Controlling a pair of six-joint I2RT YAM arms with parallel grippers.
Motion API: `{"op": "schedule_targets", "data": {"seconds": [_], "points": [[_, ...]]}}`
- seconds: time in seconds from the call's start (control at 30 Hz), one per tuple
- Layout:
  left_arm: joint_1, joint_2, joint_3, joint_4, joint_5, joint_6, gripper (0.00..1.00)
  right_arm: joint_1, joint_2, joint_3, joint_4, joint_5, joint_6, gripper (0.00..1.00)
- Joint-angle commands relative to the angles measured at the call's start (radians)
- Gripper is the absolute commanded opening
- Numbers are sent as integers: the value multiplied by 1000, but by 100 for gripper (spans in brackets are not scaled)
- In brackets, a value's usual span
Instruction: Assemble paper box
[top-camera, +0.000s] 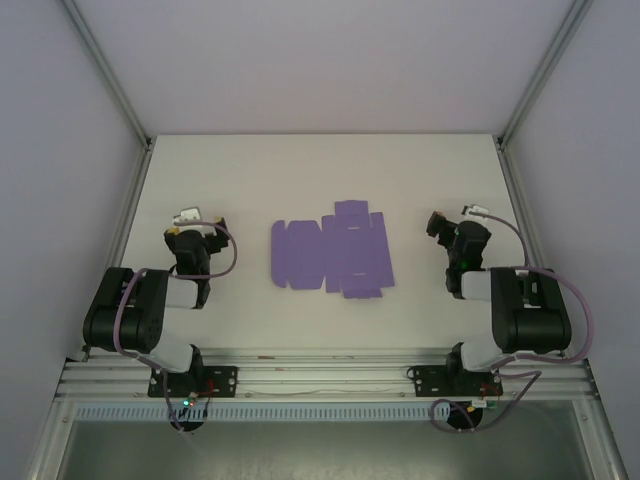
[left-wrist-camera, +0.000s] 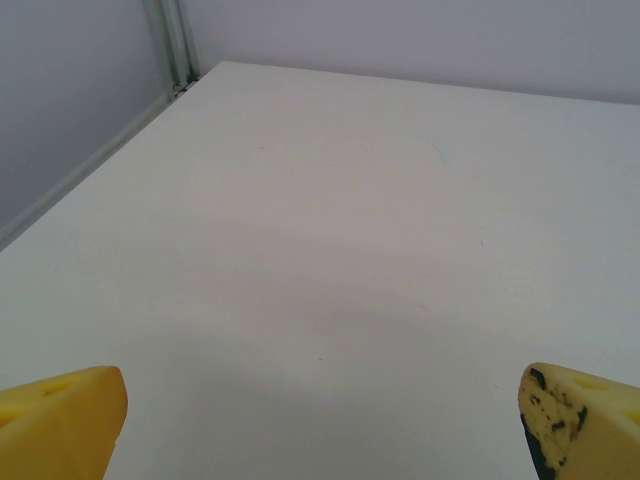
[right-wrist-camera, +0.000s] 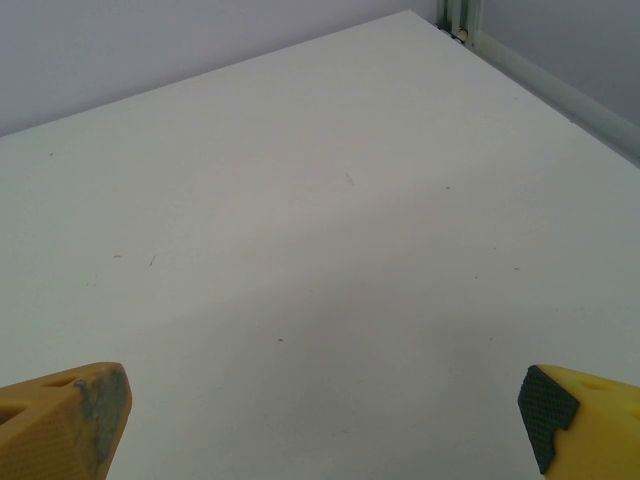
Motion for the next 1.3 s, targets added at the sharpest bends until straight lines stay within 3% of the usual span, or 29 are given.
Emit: {"op": "schedule_targets", "data": {"seconds": [0.0,0.5,0.7,0.77,0.93,1.07,1.2,1.27], "points": [[-6,-10,20,-5,32,24,100,2,-4,8,-5,0,11,100],[-6,-21,22,1,-1,16,100,2,-30,14,-23,-2,6,100],[-19,-193,103,-282,-66,3,100,4,-185,124,-325,5,3,100],[-23,-264,153,-440,-85,-81,100,19,-234,150,-396,8,4,100],[-93,-362,232,-713,23,-185,100,124,-344,233,-643,28,92,100],[-191,-429,230,-844,86,-338,100,226,-376,272,-809,-78,230,95],[-236,-458,171,-876,220,-450,100,371,-364,250,-830,-155,342,91],[-255,-462,142,-895,235,-502,100,436,-317,251,-824,-202,384,84]]}}
